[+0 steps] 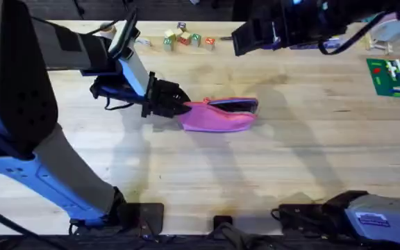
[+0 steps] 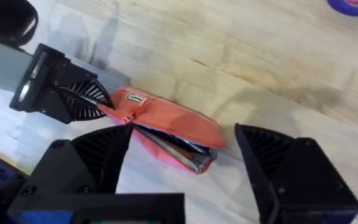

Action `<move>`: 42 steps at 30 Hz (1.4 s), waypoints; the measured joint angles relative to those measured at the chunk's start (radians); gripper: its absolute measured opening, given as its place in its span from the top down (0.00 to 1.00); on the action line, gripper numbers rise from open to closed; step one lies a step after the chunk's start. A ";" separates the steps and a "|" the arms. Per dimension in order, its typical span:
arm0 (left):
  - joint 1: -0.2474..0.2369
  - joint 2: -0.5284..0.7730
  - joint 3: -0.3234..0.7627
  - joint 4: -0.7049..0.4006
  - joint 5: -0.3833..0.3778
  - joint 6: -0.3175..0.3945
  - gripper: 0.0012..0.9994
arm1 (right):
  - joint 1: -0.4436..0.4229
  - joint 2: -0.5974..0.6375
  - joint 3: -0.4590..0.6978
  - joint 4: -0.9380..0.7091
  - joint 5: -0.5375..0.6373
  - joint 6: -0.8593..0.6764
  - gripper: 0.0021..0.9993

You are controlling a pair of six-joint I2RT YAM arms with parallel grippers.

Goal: Unzip the bag, pick up the pens from the table one at a time and place them inside, then zip the bag closed.

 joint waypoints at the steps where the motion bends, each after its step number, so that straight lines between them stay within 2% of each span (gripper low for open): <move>1: 0.000 0.000 0.000 0.000 0.000 0.000 0.96 | 0.000 -0.004 0.000 0.000 -0.002 0.000 0.00; 4: 0.000 0.000 0.000 0.000 0.000 0.001 0.94 | 0.000 -0.006 0.000 0.000 -0.004 0.000 0.00; 6: 0.000 0.000 0.000 0.000 0.006 0.001 0.66 | 0.000 -0.006 0.000 0.000 -0.006 0.000 0.00; 9: 0.000 0.000 0.000 -0.003 0.012 0.001 0.17 | 0.000 -0.006 0.000 0.001 -0.007 0.000 0.00; 10: 0.000 0.000 0.000 -0.004 0.014 -0.002 0.05 | 0.000 -0.006 0.000 0.001 -0.007 0.000 0.00; 11: 0.000 0.000 0.000 -0.005 0.015 -0.001 0.02 | 0.000 -0.006 0.000 0.001 -0.007 0.000 0.00; 17: 0.002 0.000 0.001 -0.015 0.025 0.000 0.00 | 0.000 -0.006 0.000 0.004 -0.007 0.000 0.00; 21: 0.023 0.000 0.020 -0.072 0.023 0.002 0.00 | 0.000 -0.006 0.000 0.002 -0.007 0.000 0.00; 29: 0.121 -0.081 0.108 -0.225 -0.058 0.004 0.00 | 0.025 -0.006 0.000 -0.015 -0.007 0.000 0.00; 34: 0.184 -0.169 0.130 -0.271 -0.119 0.008 0.00 | 0.047 -0.006 0.000 -0.015 -0.007 0.000 0.00; 38: 0.222 -0.227 0.130 -0.322 -0.169 0.048 0.00 | 0.054 -0.006 0.000 -0.015 -0.007 0.004 0.00; 39: 0.243 -0.267 0.130 -0.338 -0.198 0.077 0.00 | 0.066 -0.006 0.000 -0.015 -0.007 0.028 0.00; 41: 0.254 -0.288 0.130 -0.343 -0.211 0.089 0.00 | 0.083 -0.006 0.000 -0.015 -0.007 0.042 0.00; 42: 0.264 -0.301 0.130 -0.349 -0.219 0.099 0.00 | 0.120 -0.006 0.000 -0.016 -0.007 0.055 0.00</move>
